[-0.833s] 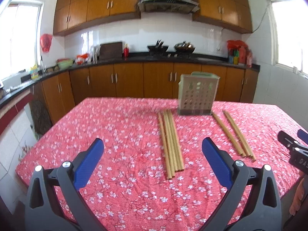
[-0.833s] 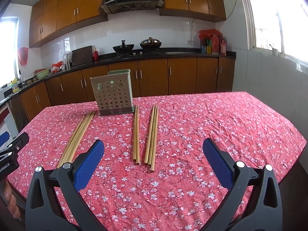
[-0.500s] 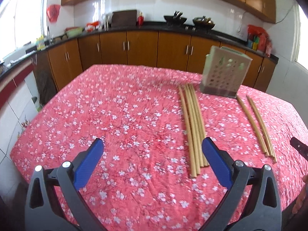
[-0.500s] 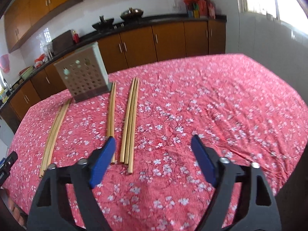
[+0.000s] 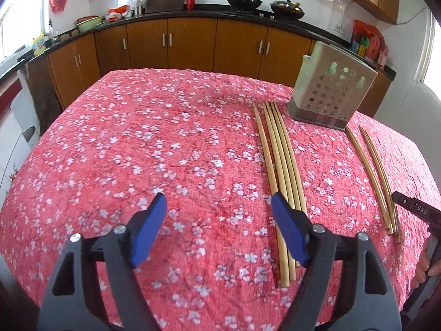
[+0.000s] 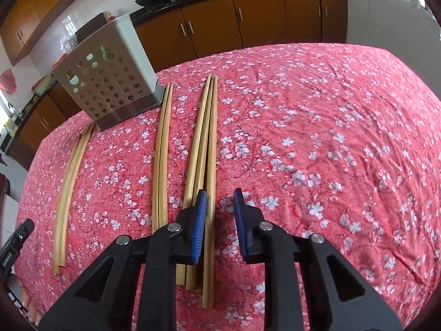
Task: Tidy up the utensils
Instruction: 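Grasp one bamboo chopstick with the right tool while the left tool grasps another chopstick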
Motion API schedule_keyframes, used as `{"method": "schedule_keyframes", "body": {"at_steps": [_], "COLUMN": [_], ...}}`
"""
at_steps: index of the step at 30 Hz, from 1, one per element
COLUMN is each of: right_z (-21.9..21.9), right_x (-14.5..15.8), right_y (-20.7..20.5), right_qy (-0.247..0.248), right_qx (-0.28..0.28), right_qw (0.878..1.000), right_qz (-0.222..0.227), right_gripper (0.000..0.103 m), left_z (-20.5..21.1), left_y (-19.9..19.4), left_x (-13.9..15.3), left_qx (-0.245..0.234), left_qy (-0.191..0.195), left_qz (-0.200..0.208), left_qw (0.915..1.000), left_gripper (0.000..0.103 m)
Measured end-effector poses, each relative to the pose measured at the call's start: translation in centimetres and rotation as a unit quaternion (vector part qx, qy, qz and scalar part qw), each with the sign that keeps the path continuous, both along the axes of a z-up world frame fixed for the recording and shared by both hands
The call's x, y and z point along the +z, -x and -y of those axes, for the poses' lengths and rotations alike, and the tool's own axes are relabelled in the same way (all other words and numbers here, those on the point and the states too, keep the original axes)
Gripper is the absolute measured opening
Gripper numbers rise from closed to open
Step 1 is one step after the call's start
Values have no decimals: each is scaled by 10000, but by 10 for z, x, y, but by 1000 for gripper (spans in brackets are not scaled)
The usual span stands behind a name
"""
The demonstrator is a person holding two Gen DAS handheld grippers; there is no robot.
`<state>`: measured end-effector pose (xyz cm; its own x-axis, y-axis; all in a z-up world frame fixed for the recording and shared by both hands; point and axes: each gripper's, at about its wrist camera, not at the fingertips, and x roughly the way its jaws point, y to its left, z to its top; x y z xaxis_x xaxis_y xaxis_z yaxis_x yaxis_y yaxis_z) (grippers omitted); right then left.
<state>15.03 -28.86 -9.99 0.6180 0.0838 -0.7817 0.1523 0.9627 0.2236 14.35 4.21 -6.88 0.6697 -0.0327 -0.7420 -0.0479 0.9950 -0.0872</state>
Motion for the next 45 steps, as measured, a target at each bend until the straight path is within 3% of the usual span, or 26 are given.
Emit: {"method": "schedule_keyframes", "body": {"at_steps": [3, 7, 10, 17, 23, 28, 33, 38, 42, 45], "right_z": [-5, -7, 0, 6, 5, -1, -2, 11, 26, 24], "right_x": [-1, -1, -4, -3, -3, -2, -3, -4, -6, -6], "right_y": [-4, -9, -15, -10, -8, -6, -3, -15, -22, -21], "right_qy": [152, 411, 451, 506, 516, 597, 684, 706, 469, 588], "right_qx": [57, 82, -111, -148, -144, -105, -2, -160, -283, -226], "right_qw": [9999, 9991, 9989, 9986, 9985, 9981, 9976, 9973, 9983, 9978], "right_qz": [-16, -17, 18, 57, 73, 46, 90, 144, 199, 184], "right_gripper": [19, 7, 7, 7, 7, 8, 8, 7, 8, 8], "left_z": [6, 12, 14, 24, 35, 40, 26, 4, -5, -13], "left_y": [-6, -14, -18, -26, -32, -35, -54, -76, -74, -68], "left_x": [-3, -7, -11, -19, -21, -23, -24, -25, -25, -25], "left_qx": [-141, -334, -476, -891, -1000, -959, -686, -511, -627, -649], "left_qy": [0, 109, 243, 493, 383, -31, -294, -263, -181, 25], "left_qz": [-42, -116, -173, -413, -516, -525, -484, -392, -284, -258], "left_qw": [9999, 9993, 9984, 9939, 9929, 9940, 9960, 9976, 9975, 9976], "left_gripper": [66, 57, 51, 28, 20, 9, 9, 9, 9, 9]}}
